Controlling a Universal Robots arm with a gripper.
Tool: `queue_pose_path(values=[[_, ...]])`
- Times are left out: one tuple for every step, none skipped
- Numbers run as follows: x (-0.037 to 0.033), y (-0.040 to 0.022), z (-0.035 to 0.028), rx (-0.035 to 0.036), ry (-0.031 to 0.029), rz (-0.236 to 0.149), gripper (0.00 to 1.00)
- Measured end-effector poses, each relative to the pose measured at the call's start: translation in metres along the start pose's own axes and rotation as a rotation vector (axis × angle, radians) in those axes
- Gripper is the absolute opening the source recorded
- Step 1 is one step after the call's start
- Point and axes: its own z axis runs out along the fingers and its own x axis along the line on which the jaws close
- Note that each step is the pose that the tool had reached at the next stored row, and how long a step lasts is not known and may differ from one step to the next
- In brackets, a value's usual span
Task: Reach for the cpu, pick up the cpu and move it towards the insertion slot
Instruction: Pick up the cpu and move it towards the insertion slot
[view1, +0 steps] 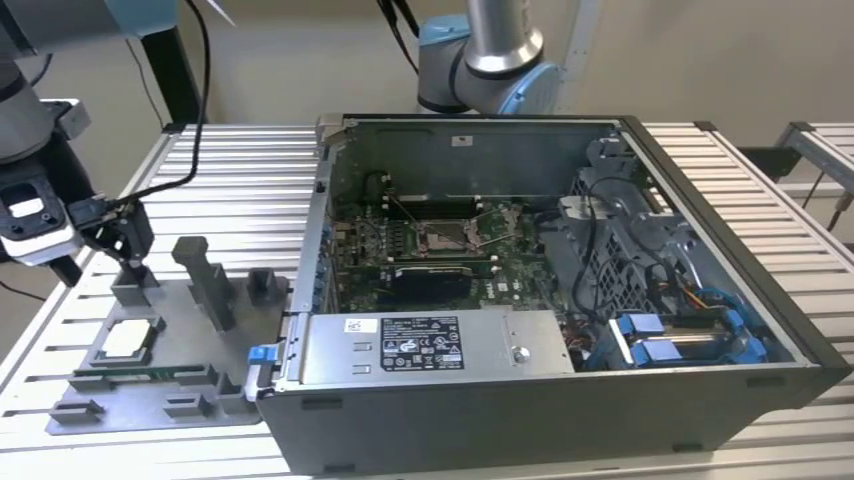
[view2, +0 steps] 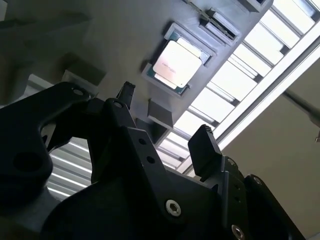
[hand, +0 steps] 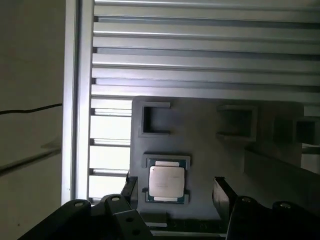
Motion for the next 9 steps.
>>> queue_pose_path(values=[[0.0, -0.0003, 0.0013, 0.0, 0.0003, 0.0, 1.0], [0.0, -0.001, 0.0027, 0.0001, 0.0006, 0.0, 1.0], [0.0, -0.0018, 0.0042, 0.0001, 0.0009, 0.0, 1.0], [0.0001, -0.0026, 0.0058, 0.0001, 0.0011, 0.0, 1.0], [0.0001, -0.0035, 0.0074, 0.0001, 0.0012, 0.0, 1.0], [0.0002, -0.0043, 0.009, 0.0001, 0.0013, 0.0, 1.0], [0.0003, -0.0052, 0.0108, 0.0001, 0.0011, 0.0, 1.0], [0.0004, -0.0061, 0.0125, 0.0, 0.0011, 0.0, 1.0], [0.0005, -0.0069, 0.0143, 0.0, 0.0011, 0.0, 1.0]])
